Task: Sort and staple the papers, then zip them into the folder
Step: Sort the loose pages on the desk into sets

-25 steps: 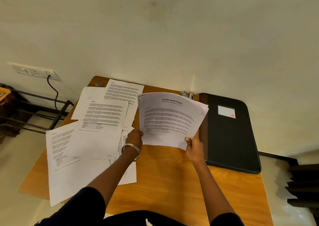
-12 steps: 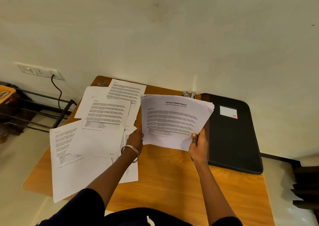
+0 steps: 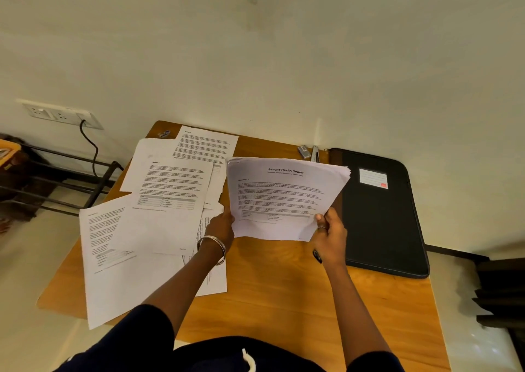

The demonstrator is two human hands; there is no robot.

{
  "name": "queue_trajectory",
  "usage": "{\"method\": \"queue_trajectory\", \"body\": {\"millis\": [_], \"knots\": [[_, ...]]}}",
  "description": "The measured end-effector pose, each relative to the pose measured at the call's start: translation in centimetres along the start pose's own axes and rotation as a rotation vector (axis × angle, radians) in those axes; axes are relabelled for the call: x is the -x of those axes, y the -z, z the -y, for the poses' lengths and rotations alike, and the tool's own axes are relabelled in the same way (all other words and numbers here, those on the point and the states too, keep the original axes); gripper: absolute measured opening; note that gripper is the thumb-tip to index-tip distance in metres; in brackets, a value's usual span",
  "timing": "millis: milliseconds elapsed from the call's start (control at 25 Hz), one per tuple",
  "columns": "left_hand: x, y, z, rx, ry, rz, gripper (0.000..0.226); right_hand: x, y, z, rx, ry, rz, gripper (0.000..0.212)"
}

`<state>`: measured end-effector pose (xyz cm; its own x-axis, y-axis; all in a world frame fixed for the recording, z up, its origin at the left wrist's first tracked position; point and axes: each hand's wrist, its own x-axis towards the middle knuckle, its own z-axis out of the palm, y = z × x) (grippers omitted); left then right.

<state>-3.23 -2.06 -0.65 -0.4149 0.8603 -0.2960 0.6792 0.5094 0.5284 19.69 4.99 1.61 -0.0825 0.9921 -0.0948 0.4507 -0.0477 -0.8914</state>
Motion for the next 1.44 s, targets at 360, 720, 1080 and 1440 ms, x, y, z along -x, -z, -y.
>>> {"method": "queue_trajectory", "body": {"millis": [360, 720, 1080, 1440], "knots": [[1.6, 2.4, 0.3, 0.414, 0.307, 0.509, 0.01, -1.4, 3.3, 0.1, -0.128, -0.336, 0.236, 0.012], [1.1, 3.8, -0.8, 1.103, 0.203, 0.457, 0.038, 1.0, 4.3, -0.8, -0.174, -0.538, 0.326, 0.016], [1.2, 0.6, -3.3, 1.001, 0.282, 0.15, 0.025, 2.3, 3.7, -1.4, -0.067, -0.472, 0.259, 0.019], [2.3, 0.5, -2.3, 0.825, 0.088, 0.119, 0.037, -1.0, 5.0, 3.4, -0.4, -0.446, 0.194, 0.019]]}}
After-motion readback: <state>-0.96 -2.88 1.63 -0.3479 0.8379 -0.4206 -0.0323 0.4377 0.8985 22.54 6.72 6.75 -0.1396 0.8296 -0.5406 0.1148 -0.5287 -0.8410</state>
